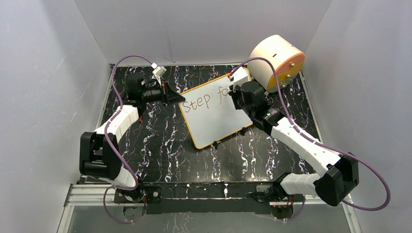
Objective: Write a sentence on the whiteboard
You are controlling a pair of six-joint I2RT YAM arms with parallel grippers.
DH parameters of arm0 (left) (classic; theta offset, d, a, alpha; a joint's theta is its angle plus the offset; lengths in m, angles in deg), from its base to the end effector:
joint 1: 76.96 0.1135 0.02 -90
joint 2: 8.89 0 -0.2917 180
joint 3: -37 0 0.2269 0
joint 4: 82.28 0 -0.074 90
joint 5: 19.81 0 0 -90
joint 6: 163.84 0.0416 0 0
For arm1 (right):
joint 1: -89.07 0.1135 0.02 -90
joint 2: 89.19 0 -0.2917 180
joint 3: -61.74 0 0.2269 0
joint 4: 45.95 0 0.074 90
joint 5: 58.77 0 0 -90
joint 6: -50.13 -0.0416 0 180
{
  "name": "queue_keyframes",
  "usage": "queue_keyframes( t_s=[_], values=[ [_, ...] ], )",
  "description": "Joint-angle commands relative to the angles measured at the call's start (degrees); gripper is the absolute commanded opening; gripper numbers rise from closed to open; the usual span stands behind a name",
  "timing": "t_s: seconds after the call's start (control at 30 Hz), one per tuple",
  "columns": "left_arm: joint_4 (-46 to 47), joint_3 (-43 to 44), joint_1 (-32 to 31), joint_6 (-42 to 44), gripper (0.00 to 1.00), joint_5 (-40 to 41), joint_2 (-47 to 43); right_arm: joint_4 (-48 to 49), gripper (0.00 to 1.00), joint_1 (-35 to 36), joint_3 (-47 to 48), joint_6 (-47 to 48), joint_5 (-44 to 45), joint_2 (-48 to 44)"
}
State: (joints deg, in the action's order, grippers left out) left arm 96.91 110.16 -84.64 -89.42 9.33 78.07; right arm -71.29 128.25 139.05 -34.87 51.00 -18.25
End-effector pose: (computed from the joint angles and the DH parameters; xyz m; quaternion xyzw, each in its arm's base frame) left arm 0.3084 -0.0783 0.3269 0.2620 0.7020 -0.4988 0.4356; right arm 0.2083 0.1516 0.3776 -0.2092 0.7805 0.0346 0.5881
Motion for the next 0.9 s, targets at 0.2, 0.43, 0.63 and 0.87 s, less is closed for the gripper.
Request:
queue_keyframes(
  t_s=[0.2,0.43,0.63,0.87],
  values=[
    [-8.0,-2.1,-1.8,4.2,0.00,4.5,3.7,4.0,0.00,-0.5,0.6,0.9,0.4,1.3],
    [-8.0,-2.1,-1.8,4.3,0.00,4.5,3.7,2.9,0.00,-0.8,0.3,0.8,1.5,1.4],
    [-8.0,-2.1,-1.8,4.2,0.00,4.5,3.7,0.4,0.00,-0.8,-0.7,0.2,1.6,0.4],
    [-8.0,-2.1,-1.8,4.2,0.00,4.5,3.8,-2.3,0.00,-0.8,-1.7,-1.0,0.0,-0.3]
  ],
)
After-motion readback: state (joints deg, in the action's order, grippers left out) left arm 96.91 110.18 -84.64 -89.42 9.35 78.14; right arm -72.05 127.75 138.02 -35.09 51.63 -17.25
